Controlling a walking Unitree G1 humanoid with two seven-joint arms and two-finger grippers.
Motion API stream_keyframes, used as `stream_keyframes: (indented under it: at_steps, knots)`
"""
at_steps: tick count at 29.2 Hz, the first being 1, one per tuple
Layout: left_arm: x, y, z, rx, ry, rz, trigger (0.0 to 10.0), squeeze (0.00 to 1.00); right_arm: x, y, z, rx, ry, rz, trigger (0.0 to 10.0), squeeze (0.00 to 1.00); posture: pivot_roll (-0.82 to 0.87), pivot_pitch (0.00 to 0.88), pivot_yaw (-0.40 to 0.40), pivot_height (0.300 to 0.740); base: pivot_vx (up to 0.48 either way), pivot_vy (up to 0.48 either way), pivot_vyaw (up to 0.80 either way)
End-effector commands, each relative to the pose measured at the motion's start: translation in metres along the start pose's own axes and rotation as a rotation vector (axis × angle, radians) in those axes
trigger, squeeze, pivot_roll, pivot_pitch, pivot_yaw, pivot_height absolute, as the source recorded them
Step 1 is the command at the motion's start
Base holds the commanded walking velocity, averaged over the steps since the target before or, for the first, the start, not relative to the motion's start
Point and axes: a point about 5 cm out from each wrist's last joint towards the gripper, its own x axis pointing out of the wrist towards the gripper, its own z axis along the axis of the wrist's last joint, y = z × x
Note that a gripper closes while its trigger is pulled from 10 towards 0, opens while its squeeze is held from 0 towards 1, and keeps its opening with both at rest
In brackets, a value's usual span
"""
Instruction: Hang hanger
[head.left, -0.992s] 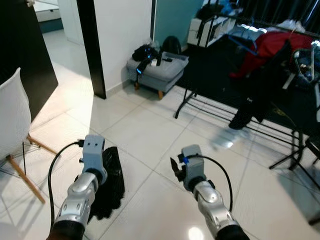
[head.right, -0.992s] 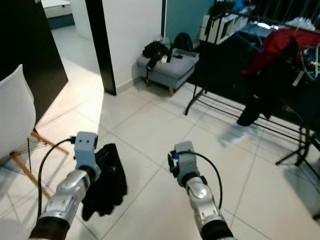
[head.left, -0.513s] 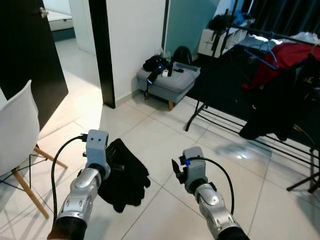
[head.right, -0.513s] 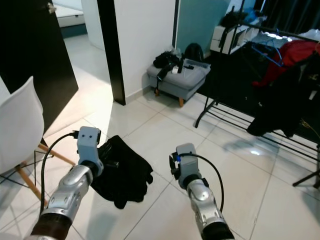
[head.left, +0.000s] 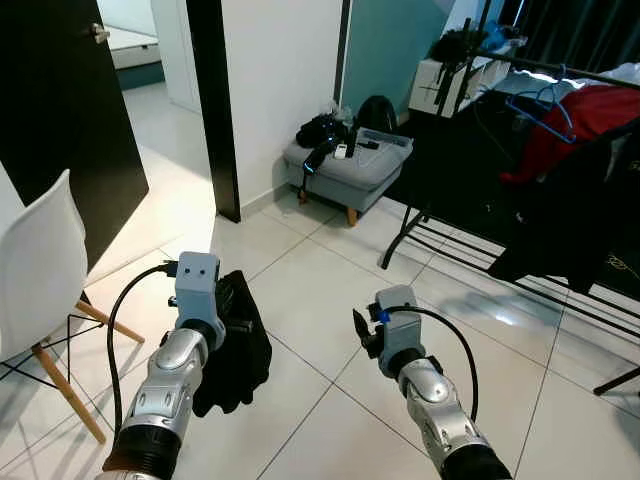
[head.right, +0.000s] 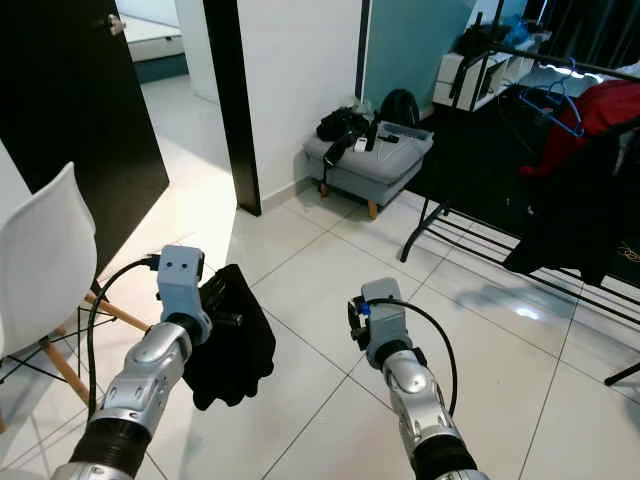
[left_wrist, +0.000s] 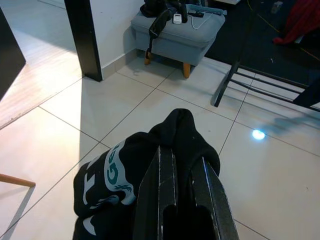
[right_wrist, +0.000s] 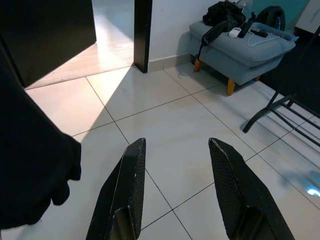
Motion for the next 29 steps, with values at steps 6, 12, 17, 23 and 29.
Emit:
stream_keyframes:
  at_steps: [6,12,17,23,29]
  knots:
    - [0.0012,-0.0027,-0.0001,0.010,0.009,-0.008,10.0,0.00,0.0004,-0.0005,0.0013,0.006,-0.007,-0.004,10.0,0.00,-0.05,0.021,-0.038,0.740,0.000,-0.407,0.00]
    - [0.0016,-0.0035,-0.0002,0.010,0.010,-0.007,10.0,0.00,0.0008,-0.0015,0.0017,0.004,-0.008,-0.003,10.0,0.00,-0.05,0.024,-0.039,0.740,0.000,-0.407,0.00]
    - [0.0013,-0.0036,-0.0002,0.010,0.010,-0.006,10.0,0.00,0.0008,-0.0015,0.0019,0.005,-0.009,-0.002,10.0,0.00,-0.05,0.024,-0.039,0.740,0.000,-0.390,0.00]
    - [0.0014,-0.0036,-0.0001,0.010,0.010,-0.008,10.0,0.00,0.0010,-0.0016,0.0022,0.005,-0.010,-0.002,10.0,0.00,-0.05,0.025,-0.039,0.740,0.000,-0.359,0.00]
    - [0.0025,-0.0035,-0.0007,-0.014,0.016,-0.011,10.0,0.00,0.0017,-0.0019,0.0032,0.003,-0.011,-0.004,10.0,0.00,-0.05,0.022,-0.039,0.740,0.000,-0.161,0.00]
